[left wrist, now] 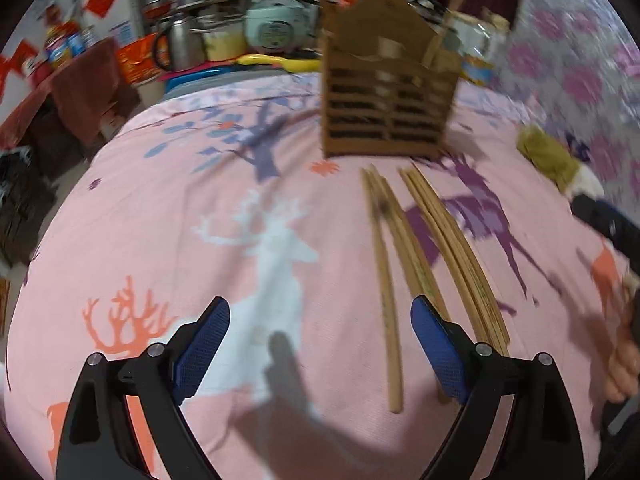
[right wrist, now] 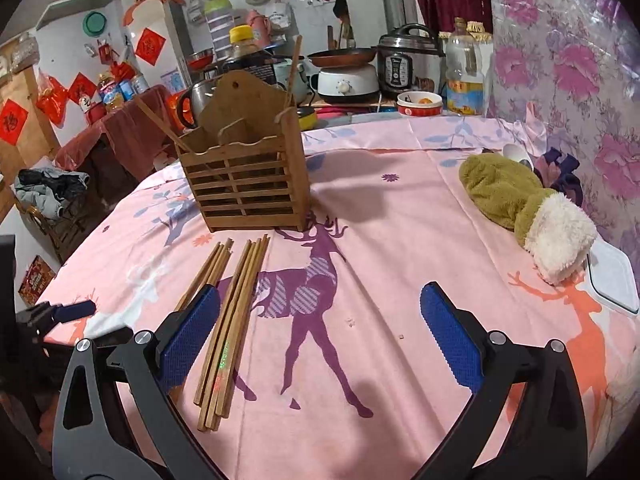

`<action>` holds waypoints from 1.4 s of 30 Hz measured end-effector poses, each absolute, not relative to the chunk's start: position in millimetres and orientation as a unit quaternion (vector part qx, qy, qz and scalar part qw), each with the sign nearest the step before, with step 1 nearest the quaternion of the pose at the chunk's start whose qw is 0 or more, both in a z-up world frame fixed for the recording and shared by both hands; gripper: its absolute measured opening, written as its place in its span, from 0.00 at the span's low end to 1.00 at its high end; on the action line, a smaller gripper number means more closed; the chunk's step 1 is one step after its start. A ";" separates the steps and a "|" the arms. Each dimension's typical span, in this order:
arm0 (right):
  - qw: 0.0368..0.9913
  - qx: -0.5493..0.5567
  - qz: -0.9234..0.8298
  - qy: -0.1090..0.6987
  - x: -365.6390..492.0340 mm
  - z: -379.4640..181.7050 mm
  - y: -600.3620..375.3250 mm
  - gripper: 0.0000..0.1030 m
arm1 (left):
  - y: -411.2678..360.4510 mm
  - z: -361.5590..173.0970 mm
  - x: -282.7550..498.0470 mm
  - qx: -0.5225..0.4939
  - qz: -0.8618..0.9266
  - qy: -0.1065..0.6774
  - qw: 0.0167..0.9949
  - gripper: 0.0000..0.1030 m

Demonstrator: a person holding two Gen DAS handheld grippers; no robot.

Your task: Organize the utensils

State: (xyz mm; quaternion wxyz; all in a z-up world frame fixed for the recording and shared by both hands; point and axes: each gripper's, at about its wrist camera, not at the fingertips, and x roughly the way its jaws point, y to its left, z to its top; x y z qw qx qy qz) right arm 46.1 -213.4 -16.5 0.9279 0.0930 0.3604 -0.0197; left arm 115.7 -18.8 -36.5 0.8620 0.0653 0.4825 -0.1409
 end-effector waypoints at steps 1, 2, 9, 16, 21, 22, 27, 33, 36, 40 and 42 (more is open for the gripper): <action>0.926 0.097 -0.019 0.364 46.9 -17.5 -214.6 0.94 | -22.5 -39.0 115.0 0.071 -0.146 0.486 0.859 0.88; 0.925 0.099 -0.017 0.366 47.7 -18.5 -215.3 0.94 | -26.8 -42.3 114.0 0.079 -0.152 0.490 0.854 0.88; 0.918 0.119 -0.014 0.379 50.5 -23.2 -221.0 0.94 | -35.6 -62.4 117.8 0.098 -0.161 0.523 0.831 0.62; 0.908 0.147 -0.006 0.392 53.9 -28.1 -228.2 0.94 | -29.3 -63.1 130.3 0.091 -0.148 0.517 0.838 0.08; 0.904 0.155 -0.005 0.398 54.9 -31.1 -229.4 0.94 | -7.2 -64.5 155.2 0.053 -0.109 0.525 0.843 0.06; 0.904 0.152 -0.002 0.399 54.9 -31.2 -227.9 0.94 | -1.3 -64.5 159.4 0.039 -0.106 0.528 0.842 0.07; 0.897 0.134 0.053 0.418 56.6 -35.3 -208.4 0.92 | 12.6 -64.1 169.4 -0.006 -0.123 0.537 0.834 0.21; 0.873 0.067 0.115 0.469 61.4 -55.0 -167.7 0.70 | 10.2 -62.9 165.5 0.028 -0.087 0.527 0.845 0.65; 0.864 0.042 0.123 0.486 61.5 -65.1 -155.3 0.61 | 18.5 -60.2 166.8 0.010 -0.082 0.527 0.846 0.65; 0.852 0.009 0.122 0.508 62.6 -78.0 -145.6 0.60 | 22.5 -59.0 167.8 0.010 -0.073 0.525 0.848 0.65; 0.856 0.001 0.107 0.507 63.8 -76.4 -149.4 0.58 | 21.7 -59.6 168.2 0.012 -0.072 0.526 0.847 0.65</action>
